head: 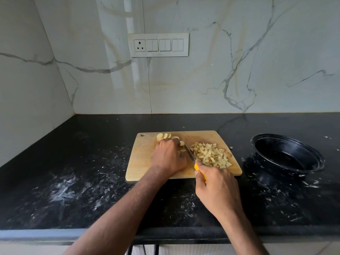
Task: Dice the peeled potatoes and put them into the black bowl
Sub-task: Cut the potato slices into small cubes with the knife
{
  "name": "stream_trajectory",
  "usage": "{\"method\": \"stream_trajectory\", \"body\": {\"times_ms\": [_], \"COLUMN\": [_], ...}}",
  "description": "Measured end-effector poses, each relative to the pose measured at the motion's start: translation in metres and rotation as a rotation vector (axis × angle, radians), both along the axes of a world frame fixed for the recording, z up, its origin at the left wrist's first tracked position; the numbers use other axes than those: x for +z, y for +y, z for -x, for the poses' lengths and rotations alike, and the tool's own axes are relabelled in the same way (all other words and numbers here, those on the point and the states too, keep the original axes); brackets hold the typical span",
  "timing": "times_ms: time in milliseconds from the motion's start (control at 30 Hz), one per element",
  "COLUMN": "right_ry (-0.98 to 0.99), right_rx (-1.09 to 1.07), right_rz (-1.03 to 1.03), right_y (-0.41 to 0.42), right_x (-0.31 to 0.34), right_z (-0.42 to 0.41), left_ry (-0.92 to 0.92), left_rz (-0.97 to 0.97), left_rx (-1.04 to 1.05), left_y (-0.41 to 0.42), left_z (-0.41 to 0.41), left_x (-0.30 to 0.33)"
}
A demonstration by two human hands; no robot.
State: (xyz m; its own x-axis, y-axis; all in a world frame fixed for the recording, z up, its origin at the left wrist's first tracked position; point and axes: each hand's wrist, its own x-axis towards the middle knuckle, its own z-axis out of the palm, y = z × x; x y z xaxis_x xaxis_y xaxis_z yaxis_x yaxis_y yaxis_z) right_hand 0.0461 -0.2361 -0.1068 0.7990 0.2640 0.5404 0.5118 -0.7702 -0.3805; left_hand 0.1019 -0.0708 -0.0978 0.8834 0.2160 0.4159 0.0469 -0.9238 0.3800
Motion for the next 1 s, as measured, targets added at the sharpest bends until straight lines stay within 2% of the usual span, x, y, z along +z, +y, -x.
{"method": "stream_trajectory", "body": {"times_ms": [233,600,867,1000], "right_ry": [0.039,0.03,0.012,-0.007], "right_rx": [-0.006,-0.016,0.017,0.037], "right_rz": [0.021,0.006,0.024,0.027], "right_y": [0.0,0.0,-0.002,-0.002], "right_x": [0.001,0.002,-0.002,-0.003], "right_z": [0.0,0.002,0.0,0.0], "left_ry": [0.01,-0.003,-0.016,-0.008], "left_rz": [0.019,0.11,0.187,0.202], "left_rx": [-0.157,-0.222,-0.397,-0.411], "left_y": [0.007,0.011,0.028,0.035], "left_z": [0.001,-0.005,0.002,0.007], "left_x": [-0.001,-0.001,-0.001,0.002]}}
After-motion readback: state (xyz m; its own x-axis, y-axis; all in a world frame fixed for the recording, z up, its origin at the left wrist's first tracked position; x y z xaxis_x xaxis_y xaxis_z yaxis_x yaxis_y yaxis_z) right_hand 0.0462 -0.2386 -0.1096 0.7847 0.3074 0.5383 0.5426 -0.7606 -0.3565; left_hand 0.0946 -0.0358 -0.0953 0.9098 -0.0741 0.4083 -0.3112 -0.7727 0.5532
